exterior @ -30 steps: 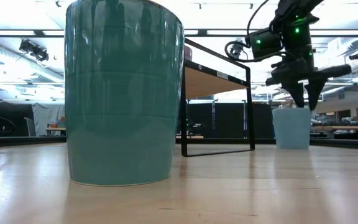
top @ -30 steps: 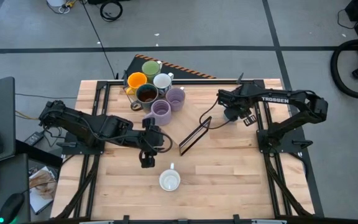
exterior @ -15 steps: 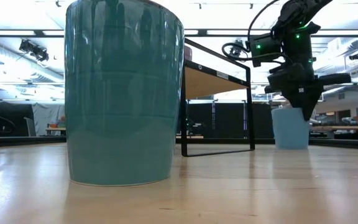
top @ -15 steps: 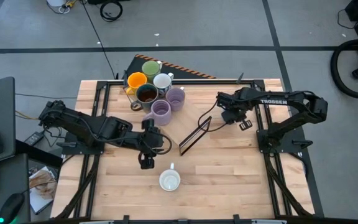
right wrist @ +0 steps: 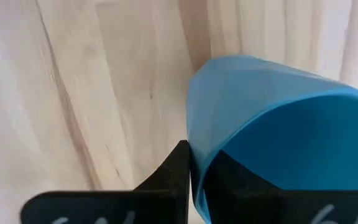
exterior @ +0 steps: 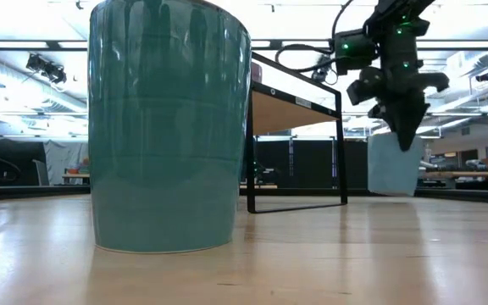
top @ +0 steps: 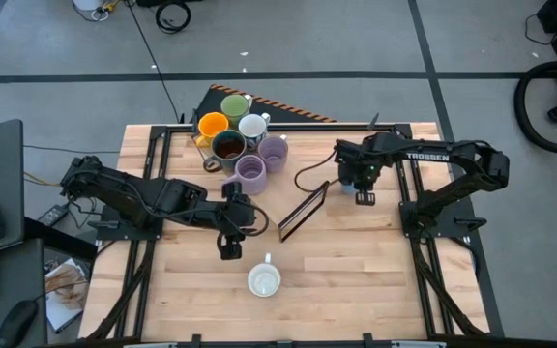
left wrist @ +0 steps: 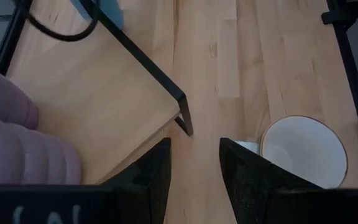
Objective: Place coffee mugs
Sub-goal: Put the blue mug on the shelf
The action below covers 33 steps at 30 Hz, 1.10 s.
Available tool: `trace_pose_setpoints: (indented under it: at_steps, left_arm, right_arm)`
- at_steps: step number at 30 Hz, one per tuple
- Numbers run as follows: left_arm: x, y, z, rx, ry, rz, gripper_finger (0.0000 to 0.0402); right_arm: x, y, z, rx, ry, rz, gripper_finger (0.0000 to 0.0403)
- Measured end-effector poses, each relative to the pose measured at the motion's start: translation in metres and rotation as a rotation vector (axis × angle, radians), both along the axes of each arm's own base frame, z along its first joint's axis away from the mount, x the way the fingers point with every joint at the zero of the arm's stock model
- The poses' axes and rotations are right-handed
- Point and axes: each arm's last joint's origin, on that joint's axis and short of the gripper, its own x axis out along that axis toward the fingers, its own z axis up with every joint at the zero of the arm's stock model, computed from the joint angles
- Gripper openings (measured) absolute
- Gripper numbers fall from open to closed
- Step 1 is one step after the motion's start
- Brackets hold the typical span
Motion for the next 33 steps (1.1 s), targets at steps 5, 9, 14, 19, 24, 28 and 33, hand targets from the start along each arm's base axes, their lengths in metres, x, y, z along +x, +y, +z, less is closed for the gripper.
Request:
trace_pose_setpoints:
  at_steps: [5, 9, 14, 19, 24, 28, 33]
  left_arm:
    - [0.001, 0.001, 0.0, 0.008, -0.005, -0.007, 0.0141]
    - [0.001, 0.001, 0.001, 0.029, -0.012, -0.032, 0.0141]
    - [0.003, 0.0, 0.002, 0.029, -0.03, -0.038, 0.0141]
    - [0.003, 0.0, 0.003, 0.044, -0.033, -0.055, 0.0141]
    - [0.003, 0.0, 0.003, 0.055, -0.032, -0.065, 0.0141]
    - [0.003, 0.0, 0.003, 0.055, -0.031, -0.065, 0.0141]
    - [0.003, 0.0, 0.002, 0.056, -0.028, -0.065, 0.0141]
  right_arm:
    - [0.001, -0.003, 0.0, 0.07, -0.021, -0.22, 0.0032]
    - [0.0, -0.007, -0.005, 0.053, 0.022, -0.401, 0.0032]
    - [0.003, -0.01, -0.013, 0.06, 0.065, -0.498, 0.0033]
    - [0.01, -0.014, -0.025, 0.078, 0.12, -0.455, 0.0047]
    - [0.018, -0.016, -0.024, 0.044, 0.109, -0.372, 0.0077]
    - [0.02, -0.013, -0.012, -0.017, 0.072, -0.288, 0.01]
    - [0.016, -0.005, 0.003, -0.078, 0.058, -0.206, 0.0128]
